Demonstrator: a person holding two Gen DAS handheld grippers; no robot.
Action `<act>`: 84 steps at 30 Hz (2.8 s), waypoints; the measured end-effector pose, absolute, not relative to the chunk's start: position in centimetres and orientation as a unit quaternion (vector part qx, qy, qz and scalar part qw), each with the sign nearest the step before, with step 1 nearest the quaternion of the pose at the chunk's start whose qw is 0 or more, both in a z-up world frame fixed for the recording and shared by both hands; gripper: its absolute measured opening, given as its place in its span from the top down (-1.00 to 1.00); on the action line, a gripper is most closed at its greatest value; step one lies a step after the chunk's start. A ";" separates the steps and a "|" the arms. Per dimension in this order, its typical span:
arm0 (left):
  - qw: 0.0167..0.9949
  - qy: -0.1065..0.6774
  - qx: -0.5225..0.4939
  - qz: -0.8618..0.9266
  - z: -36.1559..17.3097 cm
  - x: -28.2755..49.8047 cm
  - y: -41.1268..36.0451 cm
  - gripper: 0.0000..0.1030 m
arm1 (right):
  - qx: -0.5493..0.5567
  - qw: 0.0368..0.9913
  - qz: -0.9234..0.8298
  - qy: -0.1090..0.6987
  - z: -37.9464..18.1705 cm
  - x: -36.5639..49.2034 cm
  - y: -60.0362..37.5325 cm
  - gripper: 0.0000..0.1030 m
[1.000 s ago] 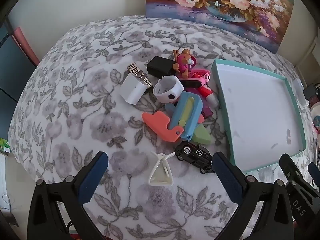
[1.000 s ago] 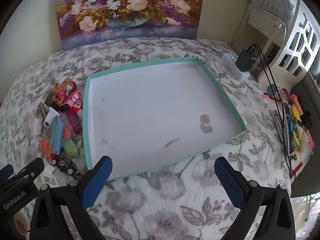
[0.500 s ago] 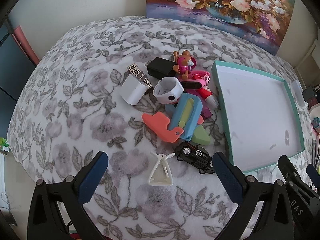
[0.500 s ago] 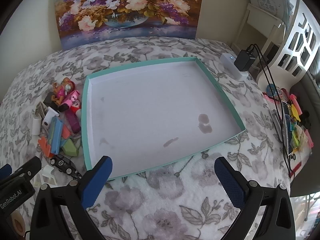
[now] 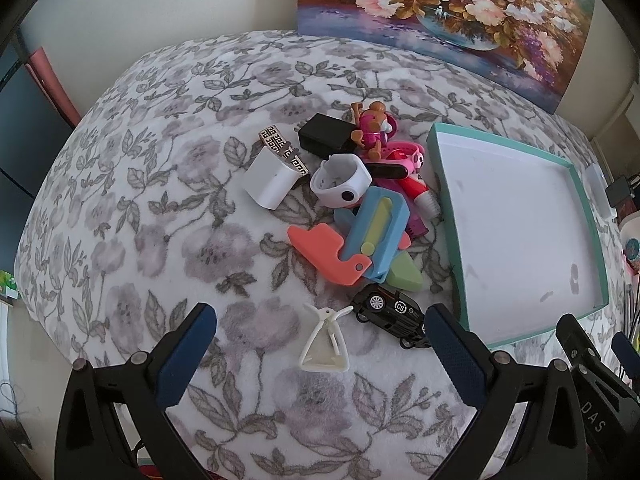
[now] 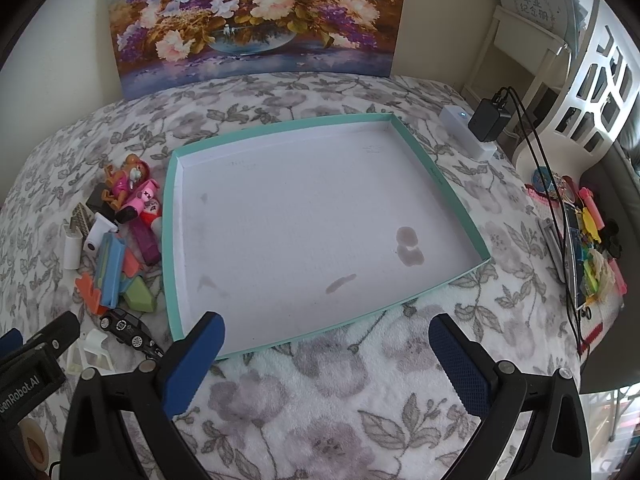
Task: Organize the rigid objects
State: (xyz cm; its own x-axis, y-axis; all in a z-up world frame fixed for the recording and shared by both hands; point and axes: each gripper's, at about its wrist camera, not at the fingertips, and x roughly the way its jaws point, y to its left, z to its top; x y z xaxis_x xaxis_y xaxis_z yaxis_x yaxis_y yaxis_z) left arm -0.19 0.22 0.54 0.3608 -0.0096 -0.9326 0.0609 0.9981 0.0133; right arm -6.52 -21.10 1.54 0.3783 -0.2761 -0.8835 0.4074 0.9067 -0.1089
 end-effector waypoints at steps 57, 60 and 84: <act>0.842 0.538 0.008 0.045 1.4 0.1 2.7 -1.00 | 0.073 0.853 -0.147 0.496 2.6 -6.3 -19.3 -1.00; 0.838 0.542 -0.009 0.061 1.1 0.3 4.3 -1.00 | 0.064 0.857 -0.108 0.500 2.3 -5.4 -17.4 -1.00; 0.788 0.614 -0.006 -0.040 -3.6 0.5 1.8 -0.63 | 0.119 0.831 -0.123 0.530 0.5 -3.6 -18.0 -0.98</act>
State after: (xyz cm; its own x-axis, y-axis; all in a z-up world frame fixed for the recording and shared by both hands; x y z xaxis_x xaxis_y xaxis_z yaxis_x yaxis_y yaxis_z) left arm 0.46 1.79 -3.55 0.2427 -0.0702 -0.9676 0.0551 0.9968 -0.0585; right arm -3.56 -17.97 0.53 0.4079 -0.0782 -0.9097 0.3304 0.9414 0.0672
